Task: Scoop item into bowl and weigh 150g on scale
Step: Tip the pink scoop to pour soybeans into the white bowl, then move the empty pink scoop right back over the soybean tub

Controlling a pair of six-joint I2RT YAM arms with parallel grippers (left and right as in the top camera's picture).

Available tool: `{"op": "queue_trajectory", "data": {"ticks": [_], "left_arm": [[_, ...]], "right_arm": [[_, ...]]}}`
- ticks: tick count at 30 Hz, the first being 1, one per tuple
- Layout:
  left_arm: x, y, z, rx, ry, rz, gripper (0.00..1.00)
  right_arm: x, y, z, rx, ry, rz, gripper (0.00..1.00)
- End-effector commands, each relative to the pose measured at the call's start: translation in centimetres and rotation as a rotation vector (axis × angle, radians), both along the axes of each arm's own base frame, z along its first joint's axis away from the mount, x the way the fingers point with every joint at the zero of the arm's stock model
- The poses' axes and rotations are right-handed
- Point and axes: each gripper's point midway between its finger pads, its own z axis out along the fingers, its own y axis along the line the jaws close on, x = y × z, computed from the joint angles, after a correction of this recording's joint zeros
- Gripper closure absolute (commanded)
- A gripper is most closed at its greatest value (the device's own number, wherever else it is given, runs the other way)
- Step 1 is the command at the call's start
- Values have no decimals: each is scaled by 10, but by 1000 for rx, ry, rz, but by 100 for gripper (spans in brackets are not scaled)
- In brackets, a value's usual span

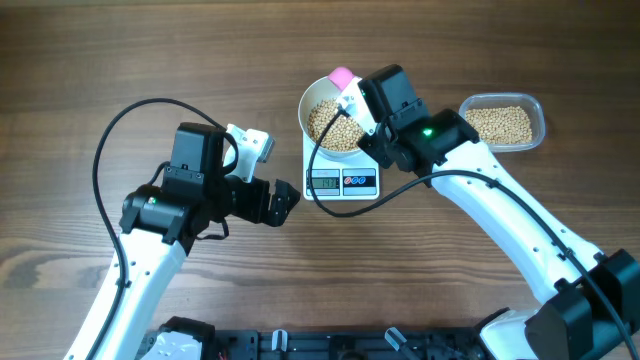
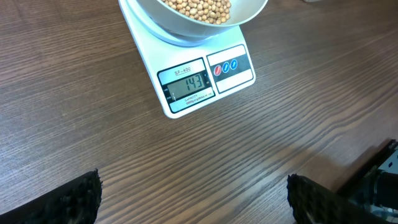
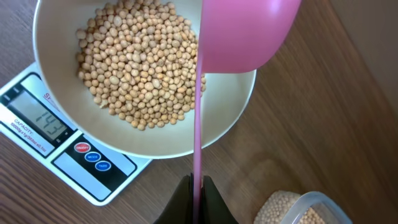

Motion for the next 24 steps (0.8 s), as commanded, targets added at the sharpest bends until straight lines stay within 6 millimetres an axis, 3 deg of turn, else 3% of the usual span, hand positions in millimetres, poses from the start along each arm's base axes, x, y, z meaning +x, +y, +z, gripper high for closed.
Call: {"op": "queue_trajectory", "data": {"ticks": [1, 4, 8, 11, 15, 18, 24], "left_arm": [[2, 2, -1, 11, -9, -11, 0], [2, 2, -1, 11, -9, -11, 0], [1, 2, -1, 11, -9, -11, 0], [2, 2, -1, 11, -9, -11, 0], [1, 2, -1, 11, -9, -11, 0], [2, 2, -1, 11, -9, -11, 0], [2, 2, -1, 11, -9, -11, 0]], "right_arm": [[-1, 14, 20, 126, -8, -29, 96], [-7, 27, 20, 203, 31, -9, 96], [-10, 24, 16, 209, 58, -34, 96], [-17, 24, 13, 333, 163, -58, 96], [-16, 4, 11, 411, 239, -89, 96], [-15, -4, 8, 315, 202, -30, 96], [-1, -23, 13, 5, 15, -75, 96]]}}
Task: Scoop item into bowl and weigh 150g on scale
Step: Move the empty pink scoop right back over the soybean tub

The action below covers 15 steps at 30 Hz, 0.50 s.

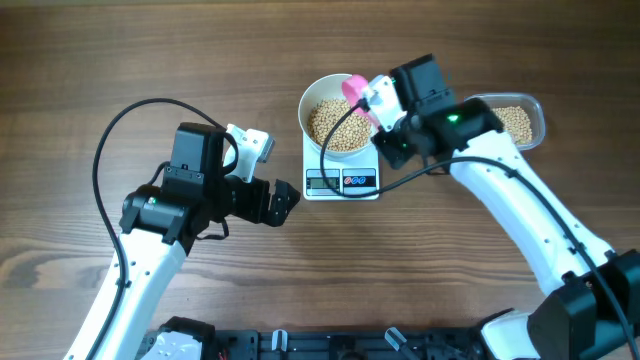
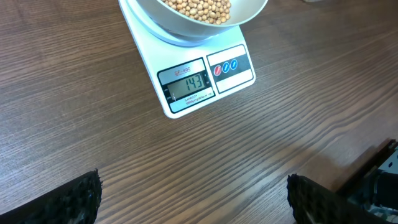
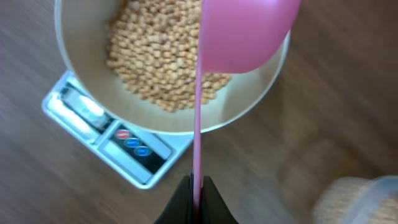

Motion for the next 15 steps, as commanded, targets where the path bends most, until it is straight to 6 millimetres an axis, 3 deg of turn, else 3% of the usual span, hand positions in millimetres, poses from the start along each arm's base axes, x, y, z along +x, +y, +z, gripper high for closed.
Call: {"op": "queue_trajectory", "data": {"ticks": [1, 5, 8, 11, 12, 15], "left_arm": [[1, 2, -1, 11, -9, -11, 0], [1, 2, -1, 11, -8, -11, 0], [1, 2, -1, 11, -8, -11, 0], [1, 2, -1, 11, -8, -12, 0], [1, 2, -1, 11, -8, -11, 0], [1, 2, -1, 11, -8, -12, 0]], "right_arm": [[14, -13, 27, -202, -174, -6, 96], [15, -13, 28, -173, -172, -61, 96], [4, 10, 26, 49, -66, -19, 96], [4, 13, 41, 235, -21, -68, 96], [5, 5, 57, 327, -21, -94, 96], [12, -32, 81, 374, -82, -177, 96]]}}
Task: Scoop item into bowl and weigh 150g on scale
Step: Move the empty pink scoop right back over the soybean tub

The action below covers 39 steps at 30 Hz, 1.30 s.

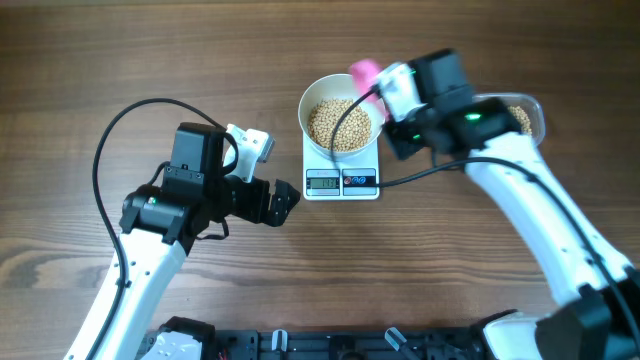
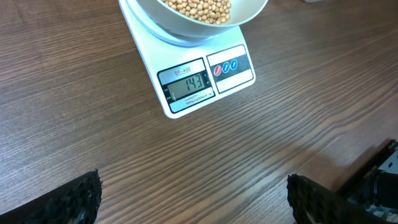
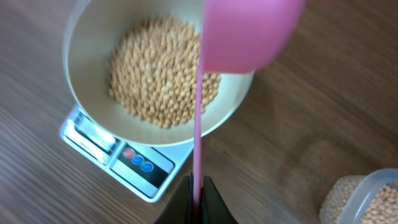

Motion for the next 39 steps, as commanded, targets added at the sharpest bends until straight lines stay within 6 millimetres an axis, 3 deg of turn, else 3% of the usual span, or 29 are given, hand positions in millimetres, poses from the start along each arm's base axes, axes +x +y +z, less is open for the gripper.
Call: {"op": "queue_trajectory", "data": {"ticks": [1, 5, 8, 10, 13, 16, 21, 24, 29, 39], "left_arm": [[1, 2, -1, 11, -8, -11, 0], [1, 2, -1, 11, -8, -11, 0], [1, 2, -1, 11, -8, -11, 0], [1, 2, -1, 11, -8, -12, 0], [1, 2, -1, 11, -8, -12, 0], [1, 2, -1, 11, -8, -11, 0], [1, 2, -1, 11, -8, -11, 0], [1, 2, -1, 11, -8, -12, 0], [1, 2, -1, 11, -8, -11, 0], [1, 2, -1, 11, -8, -12, 0]], "right_arm": [[4, -39, 59, 166, -94, -114, 96], [5, -117, 60, 152, -85, -321, 96], [-7, -165, 37, 117, 7, -427, 96], [-19, -183, 17, 98, 81, -458, 96], [-32, -196, -6, 87, 186, -492, 96], [-30, -203, -22, 68, 232, -513, 96], [-39, -220, -69, -36, 398, -555, 96], [-40, -227, -82, -68, 439, -581, 96], [-35, -242, -84, -142, 410, -619, 96], [-34, -239, -85, -215, 403, -599, 96]]}}
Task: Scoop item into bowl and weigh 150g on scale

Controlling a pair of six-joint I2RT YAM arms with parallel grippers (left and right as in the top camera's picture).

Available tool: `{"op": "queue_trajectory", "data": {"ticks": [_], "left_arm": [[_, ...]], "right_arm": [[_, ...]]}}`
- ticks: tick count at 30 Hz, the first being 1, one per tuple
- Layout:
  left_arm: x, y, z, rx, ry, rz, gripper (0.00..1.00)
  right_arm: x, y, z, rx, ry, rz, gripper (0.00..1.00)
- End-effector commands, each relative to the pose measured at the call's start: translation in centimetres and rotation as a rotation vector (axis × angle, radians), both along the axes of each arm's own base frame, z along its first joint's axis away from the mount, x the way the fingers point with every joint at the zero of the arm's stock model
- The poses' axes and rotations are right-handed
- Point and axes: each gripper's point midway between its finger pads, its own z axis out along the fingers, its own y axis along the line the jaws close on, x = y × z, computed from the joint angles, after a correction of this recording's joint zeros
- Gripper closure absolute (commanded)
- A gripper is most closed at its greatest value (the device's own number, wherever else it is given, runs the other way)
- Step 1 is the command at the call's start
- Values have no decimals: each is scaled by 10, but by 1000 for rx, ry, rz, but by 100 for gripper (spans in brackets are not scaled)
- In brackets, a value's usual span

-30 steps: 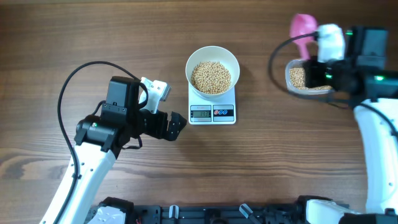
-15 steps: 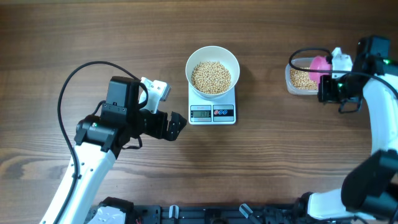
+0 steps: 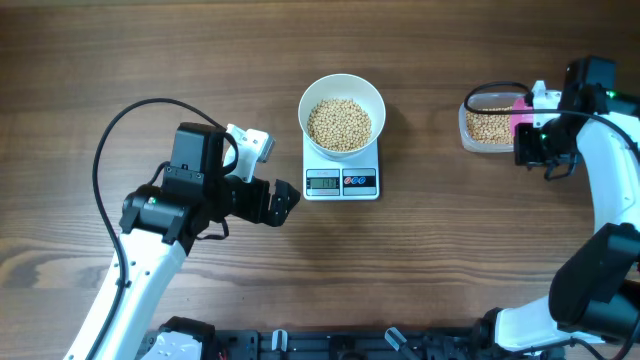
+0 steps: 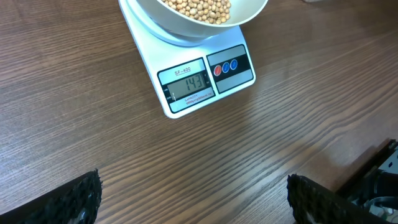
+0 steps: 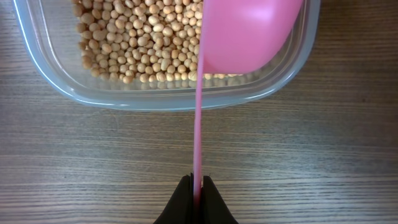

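A white bowl of tan beans rests on the white scale, whose display reads 143. At the right, a clear tub holds more beans. My right gripper is shut on the handle of a pink scoop, its cup held over the tub's near right corner. My left gripper stands open over bare wood, left of the scale, nothing between its fingers.
The tub's near rim lies just under the scoop's handle. A black cable loops over the left arm. Dark wooden tabletop surrounds the scale.
My right gripper has moved with the pink scoop from beside the bowl's right rim to over the bean tub at the right. The scale reads 143 as before. The left arm has not moved.
The scoop was over the bowl's right side with the scale at 143. Then it sat at the bowl's right rim, a bit higher, then beyond the rim. Now it is over the tub. The left gripper stayed open and still throughout.
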Motion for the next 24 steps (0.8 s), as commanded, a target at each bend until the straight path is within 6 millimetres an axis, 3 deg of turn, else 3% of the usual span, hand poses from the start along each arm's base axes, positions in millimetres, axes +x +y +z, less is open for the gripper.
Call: {"op": "queue_trajectory", "data": {"ticks": [1, 11, 17, 24], "left_arm": [[1, 2, -1, 11, -9, -11, 0], [1, 2, -1, 11, -9, -11, 0], [1, 2, -1, 11, -9, -11, 0], [1, 2, -1, 11, -9, -11, 0]], "right_arm": [[0, -1, -4, -61, 22, 12, 96], [2, 1, -5, -60, 16, 7, 96], [-8, 3, -12, -46, 75, 10, 96], [-8, 15, -15, -43, 89, 45, 96]]}}
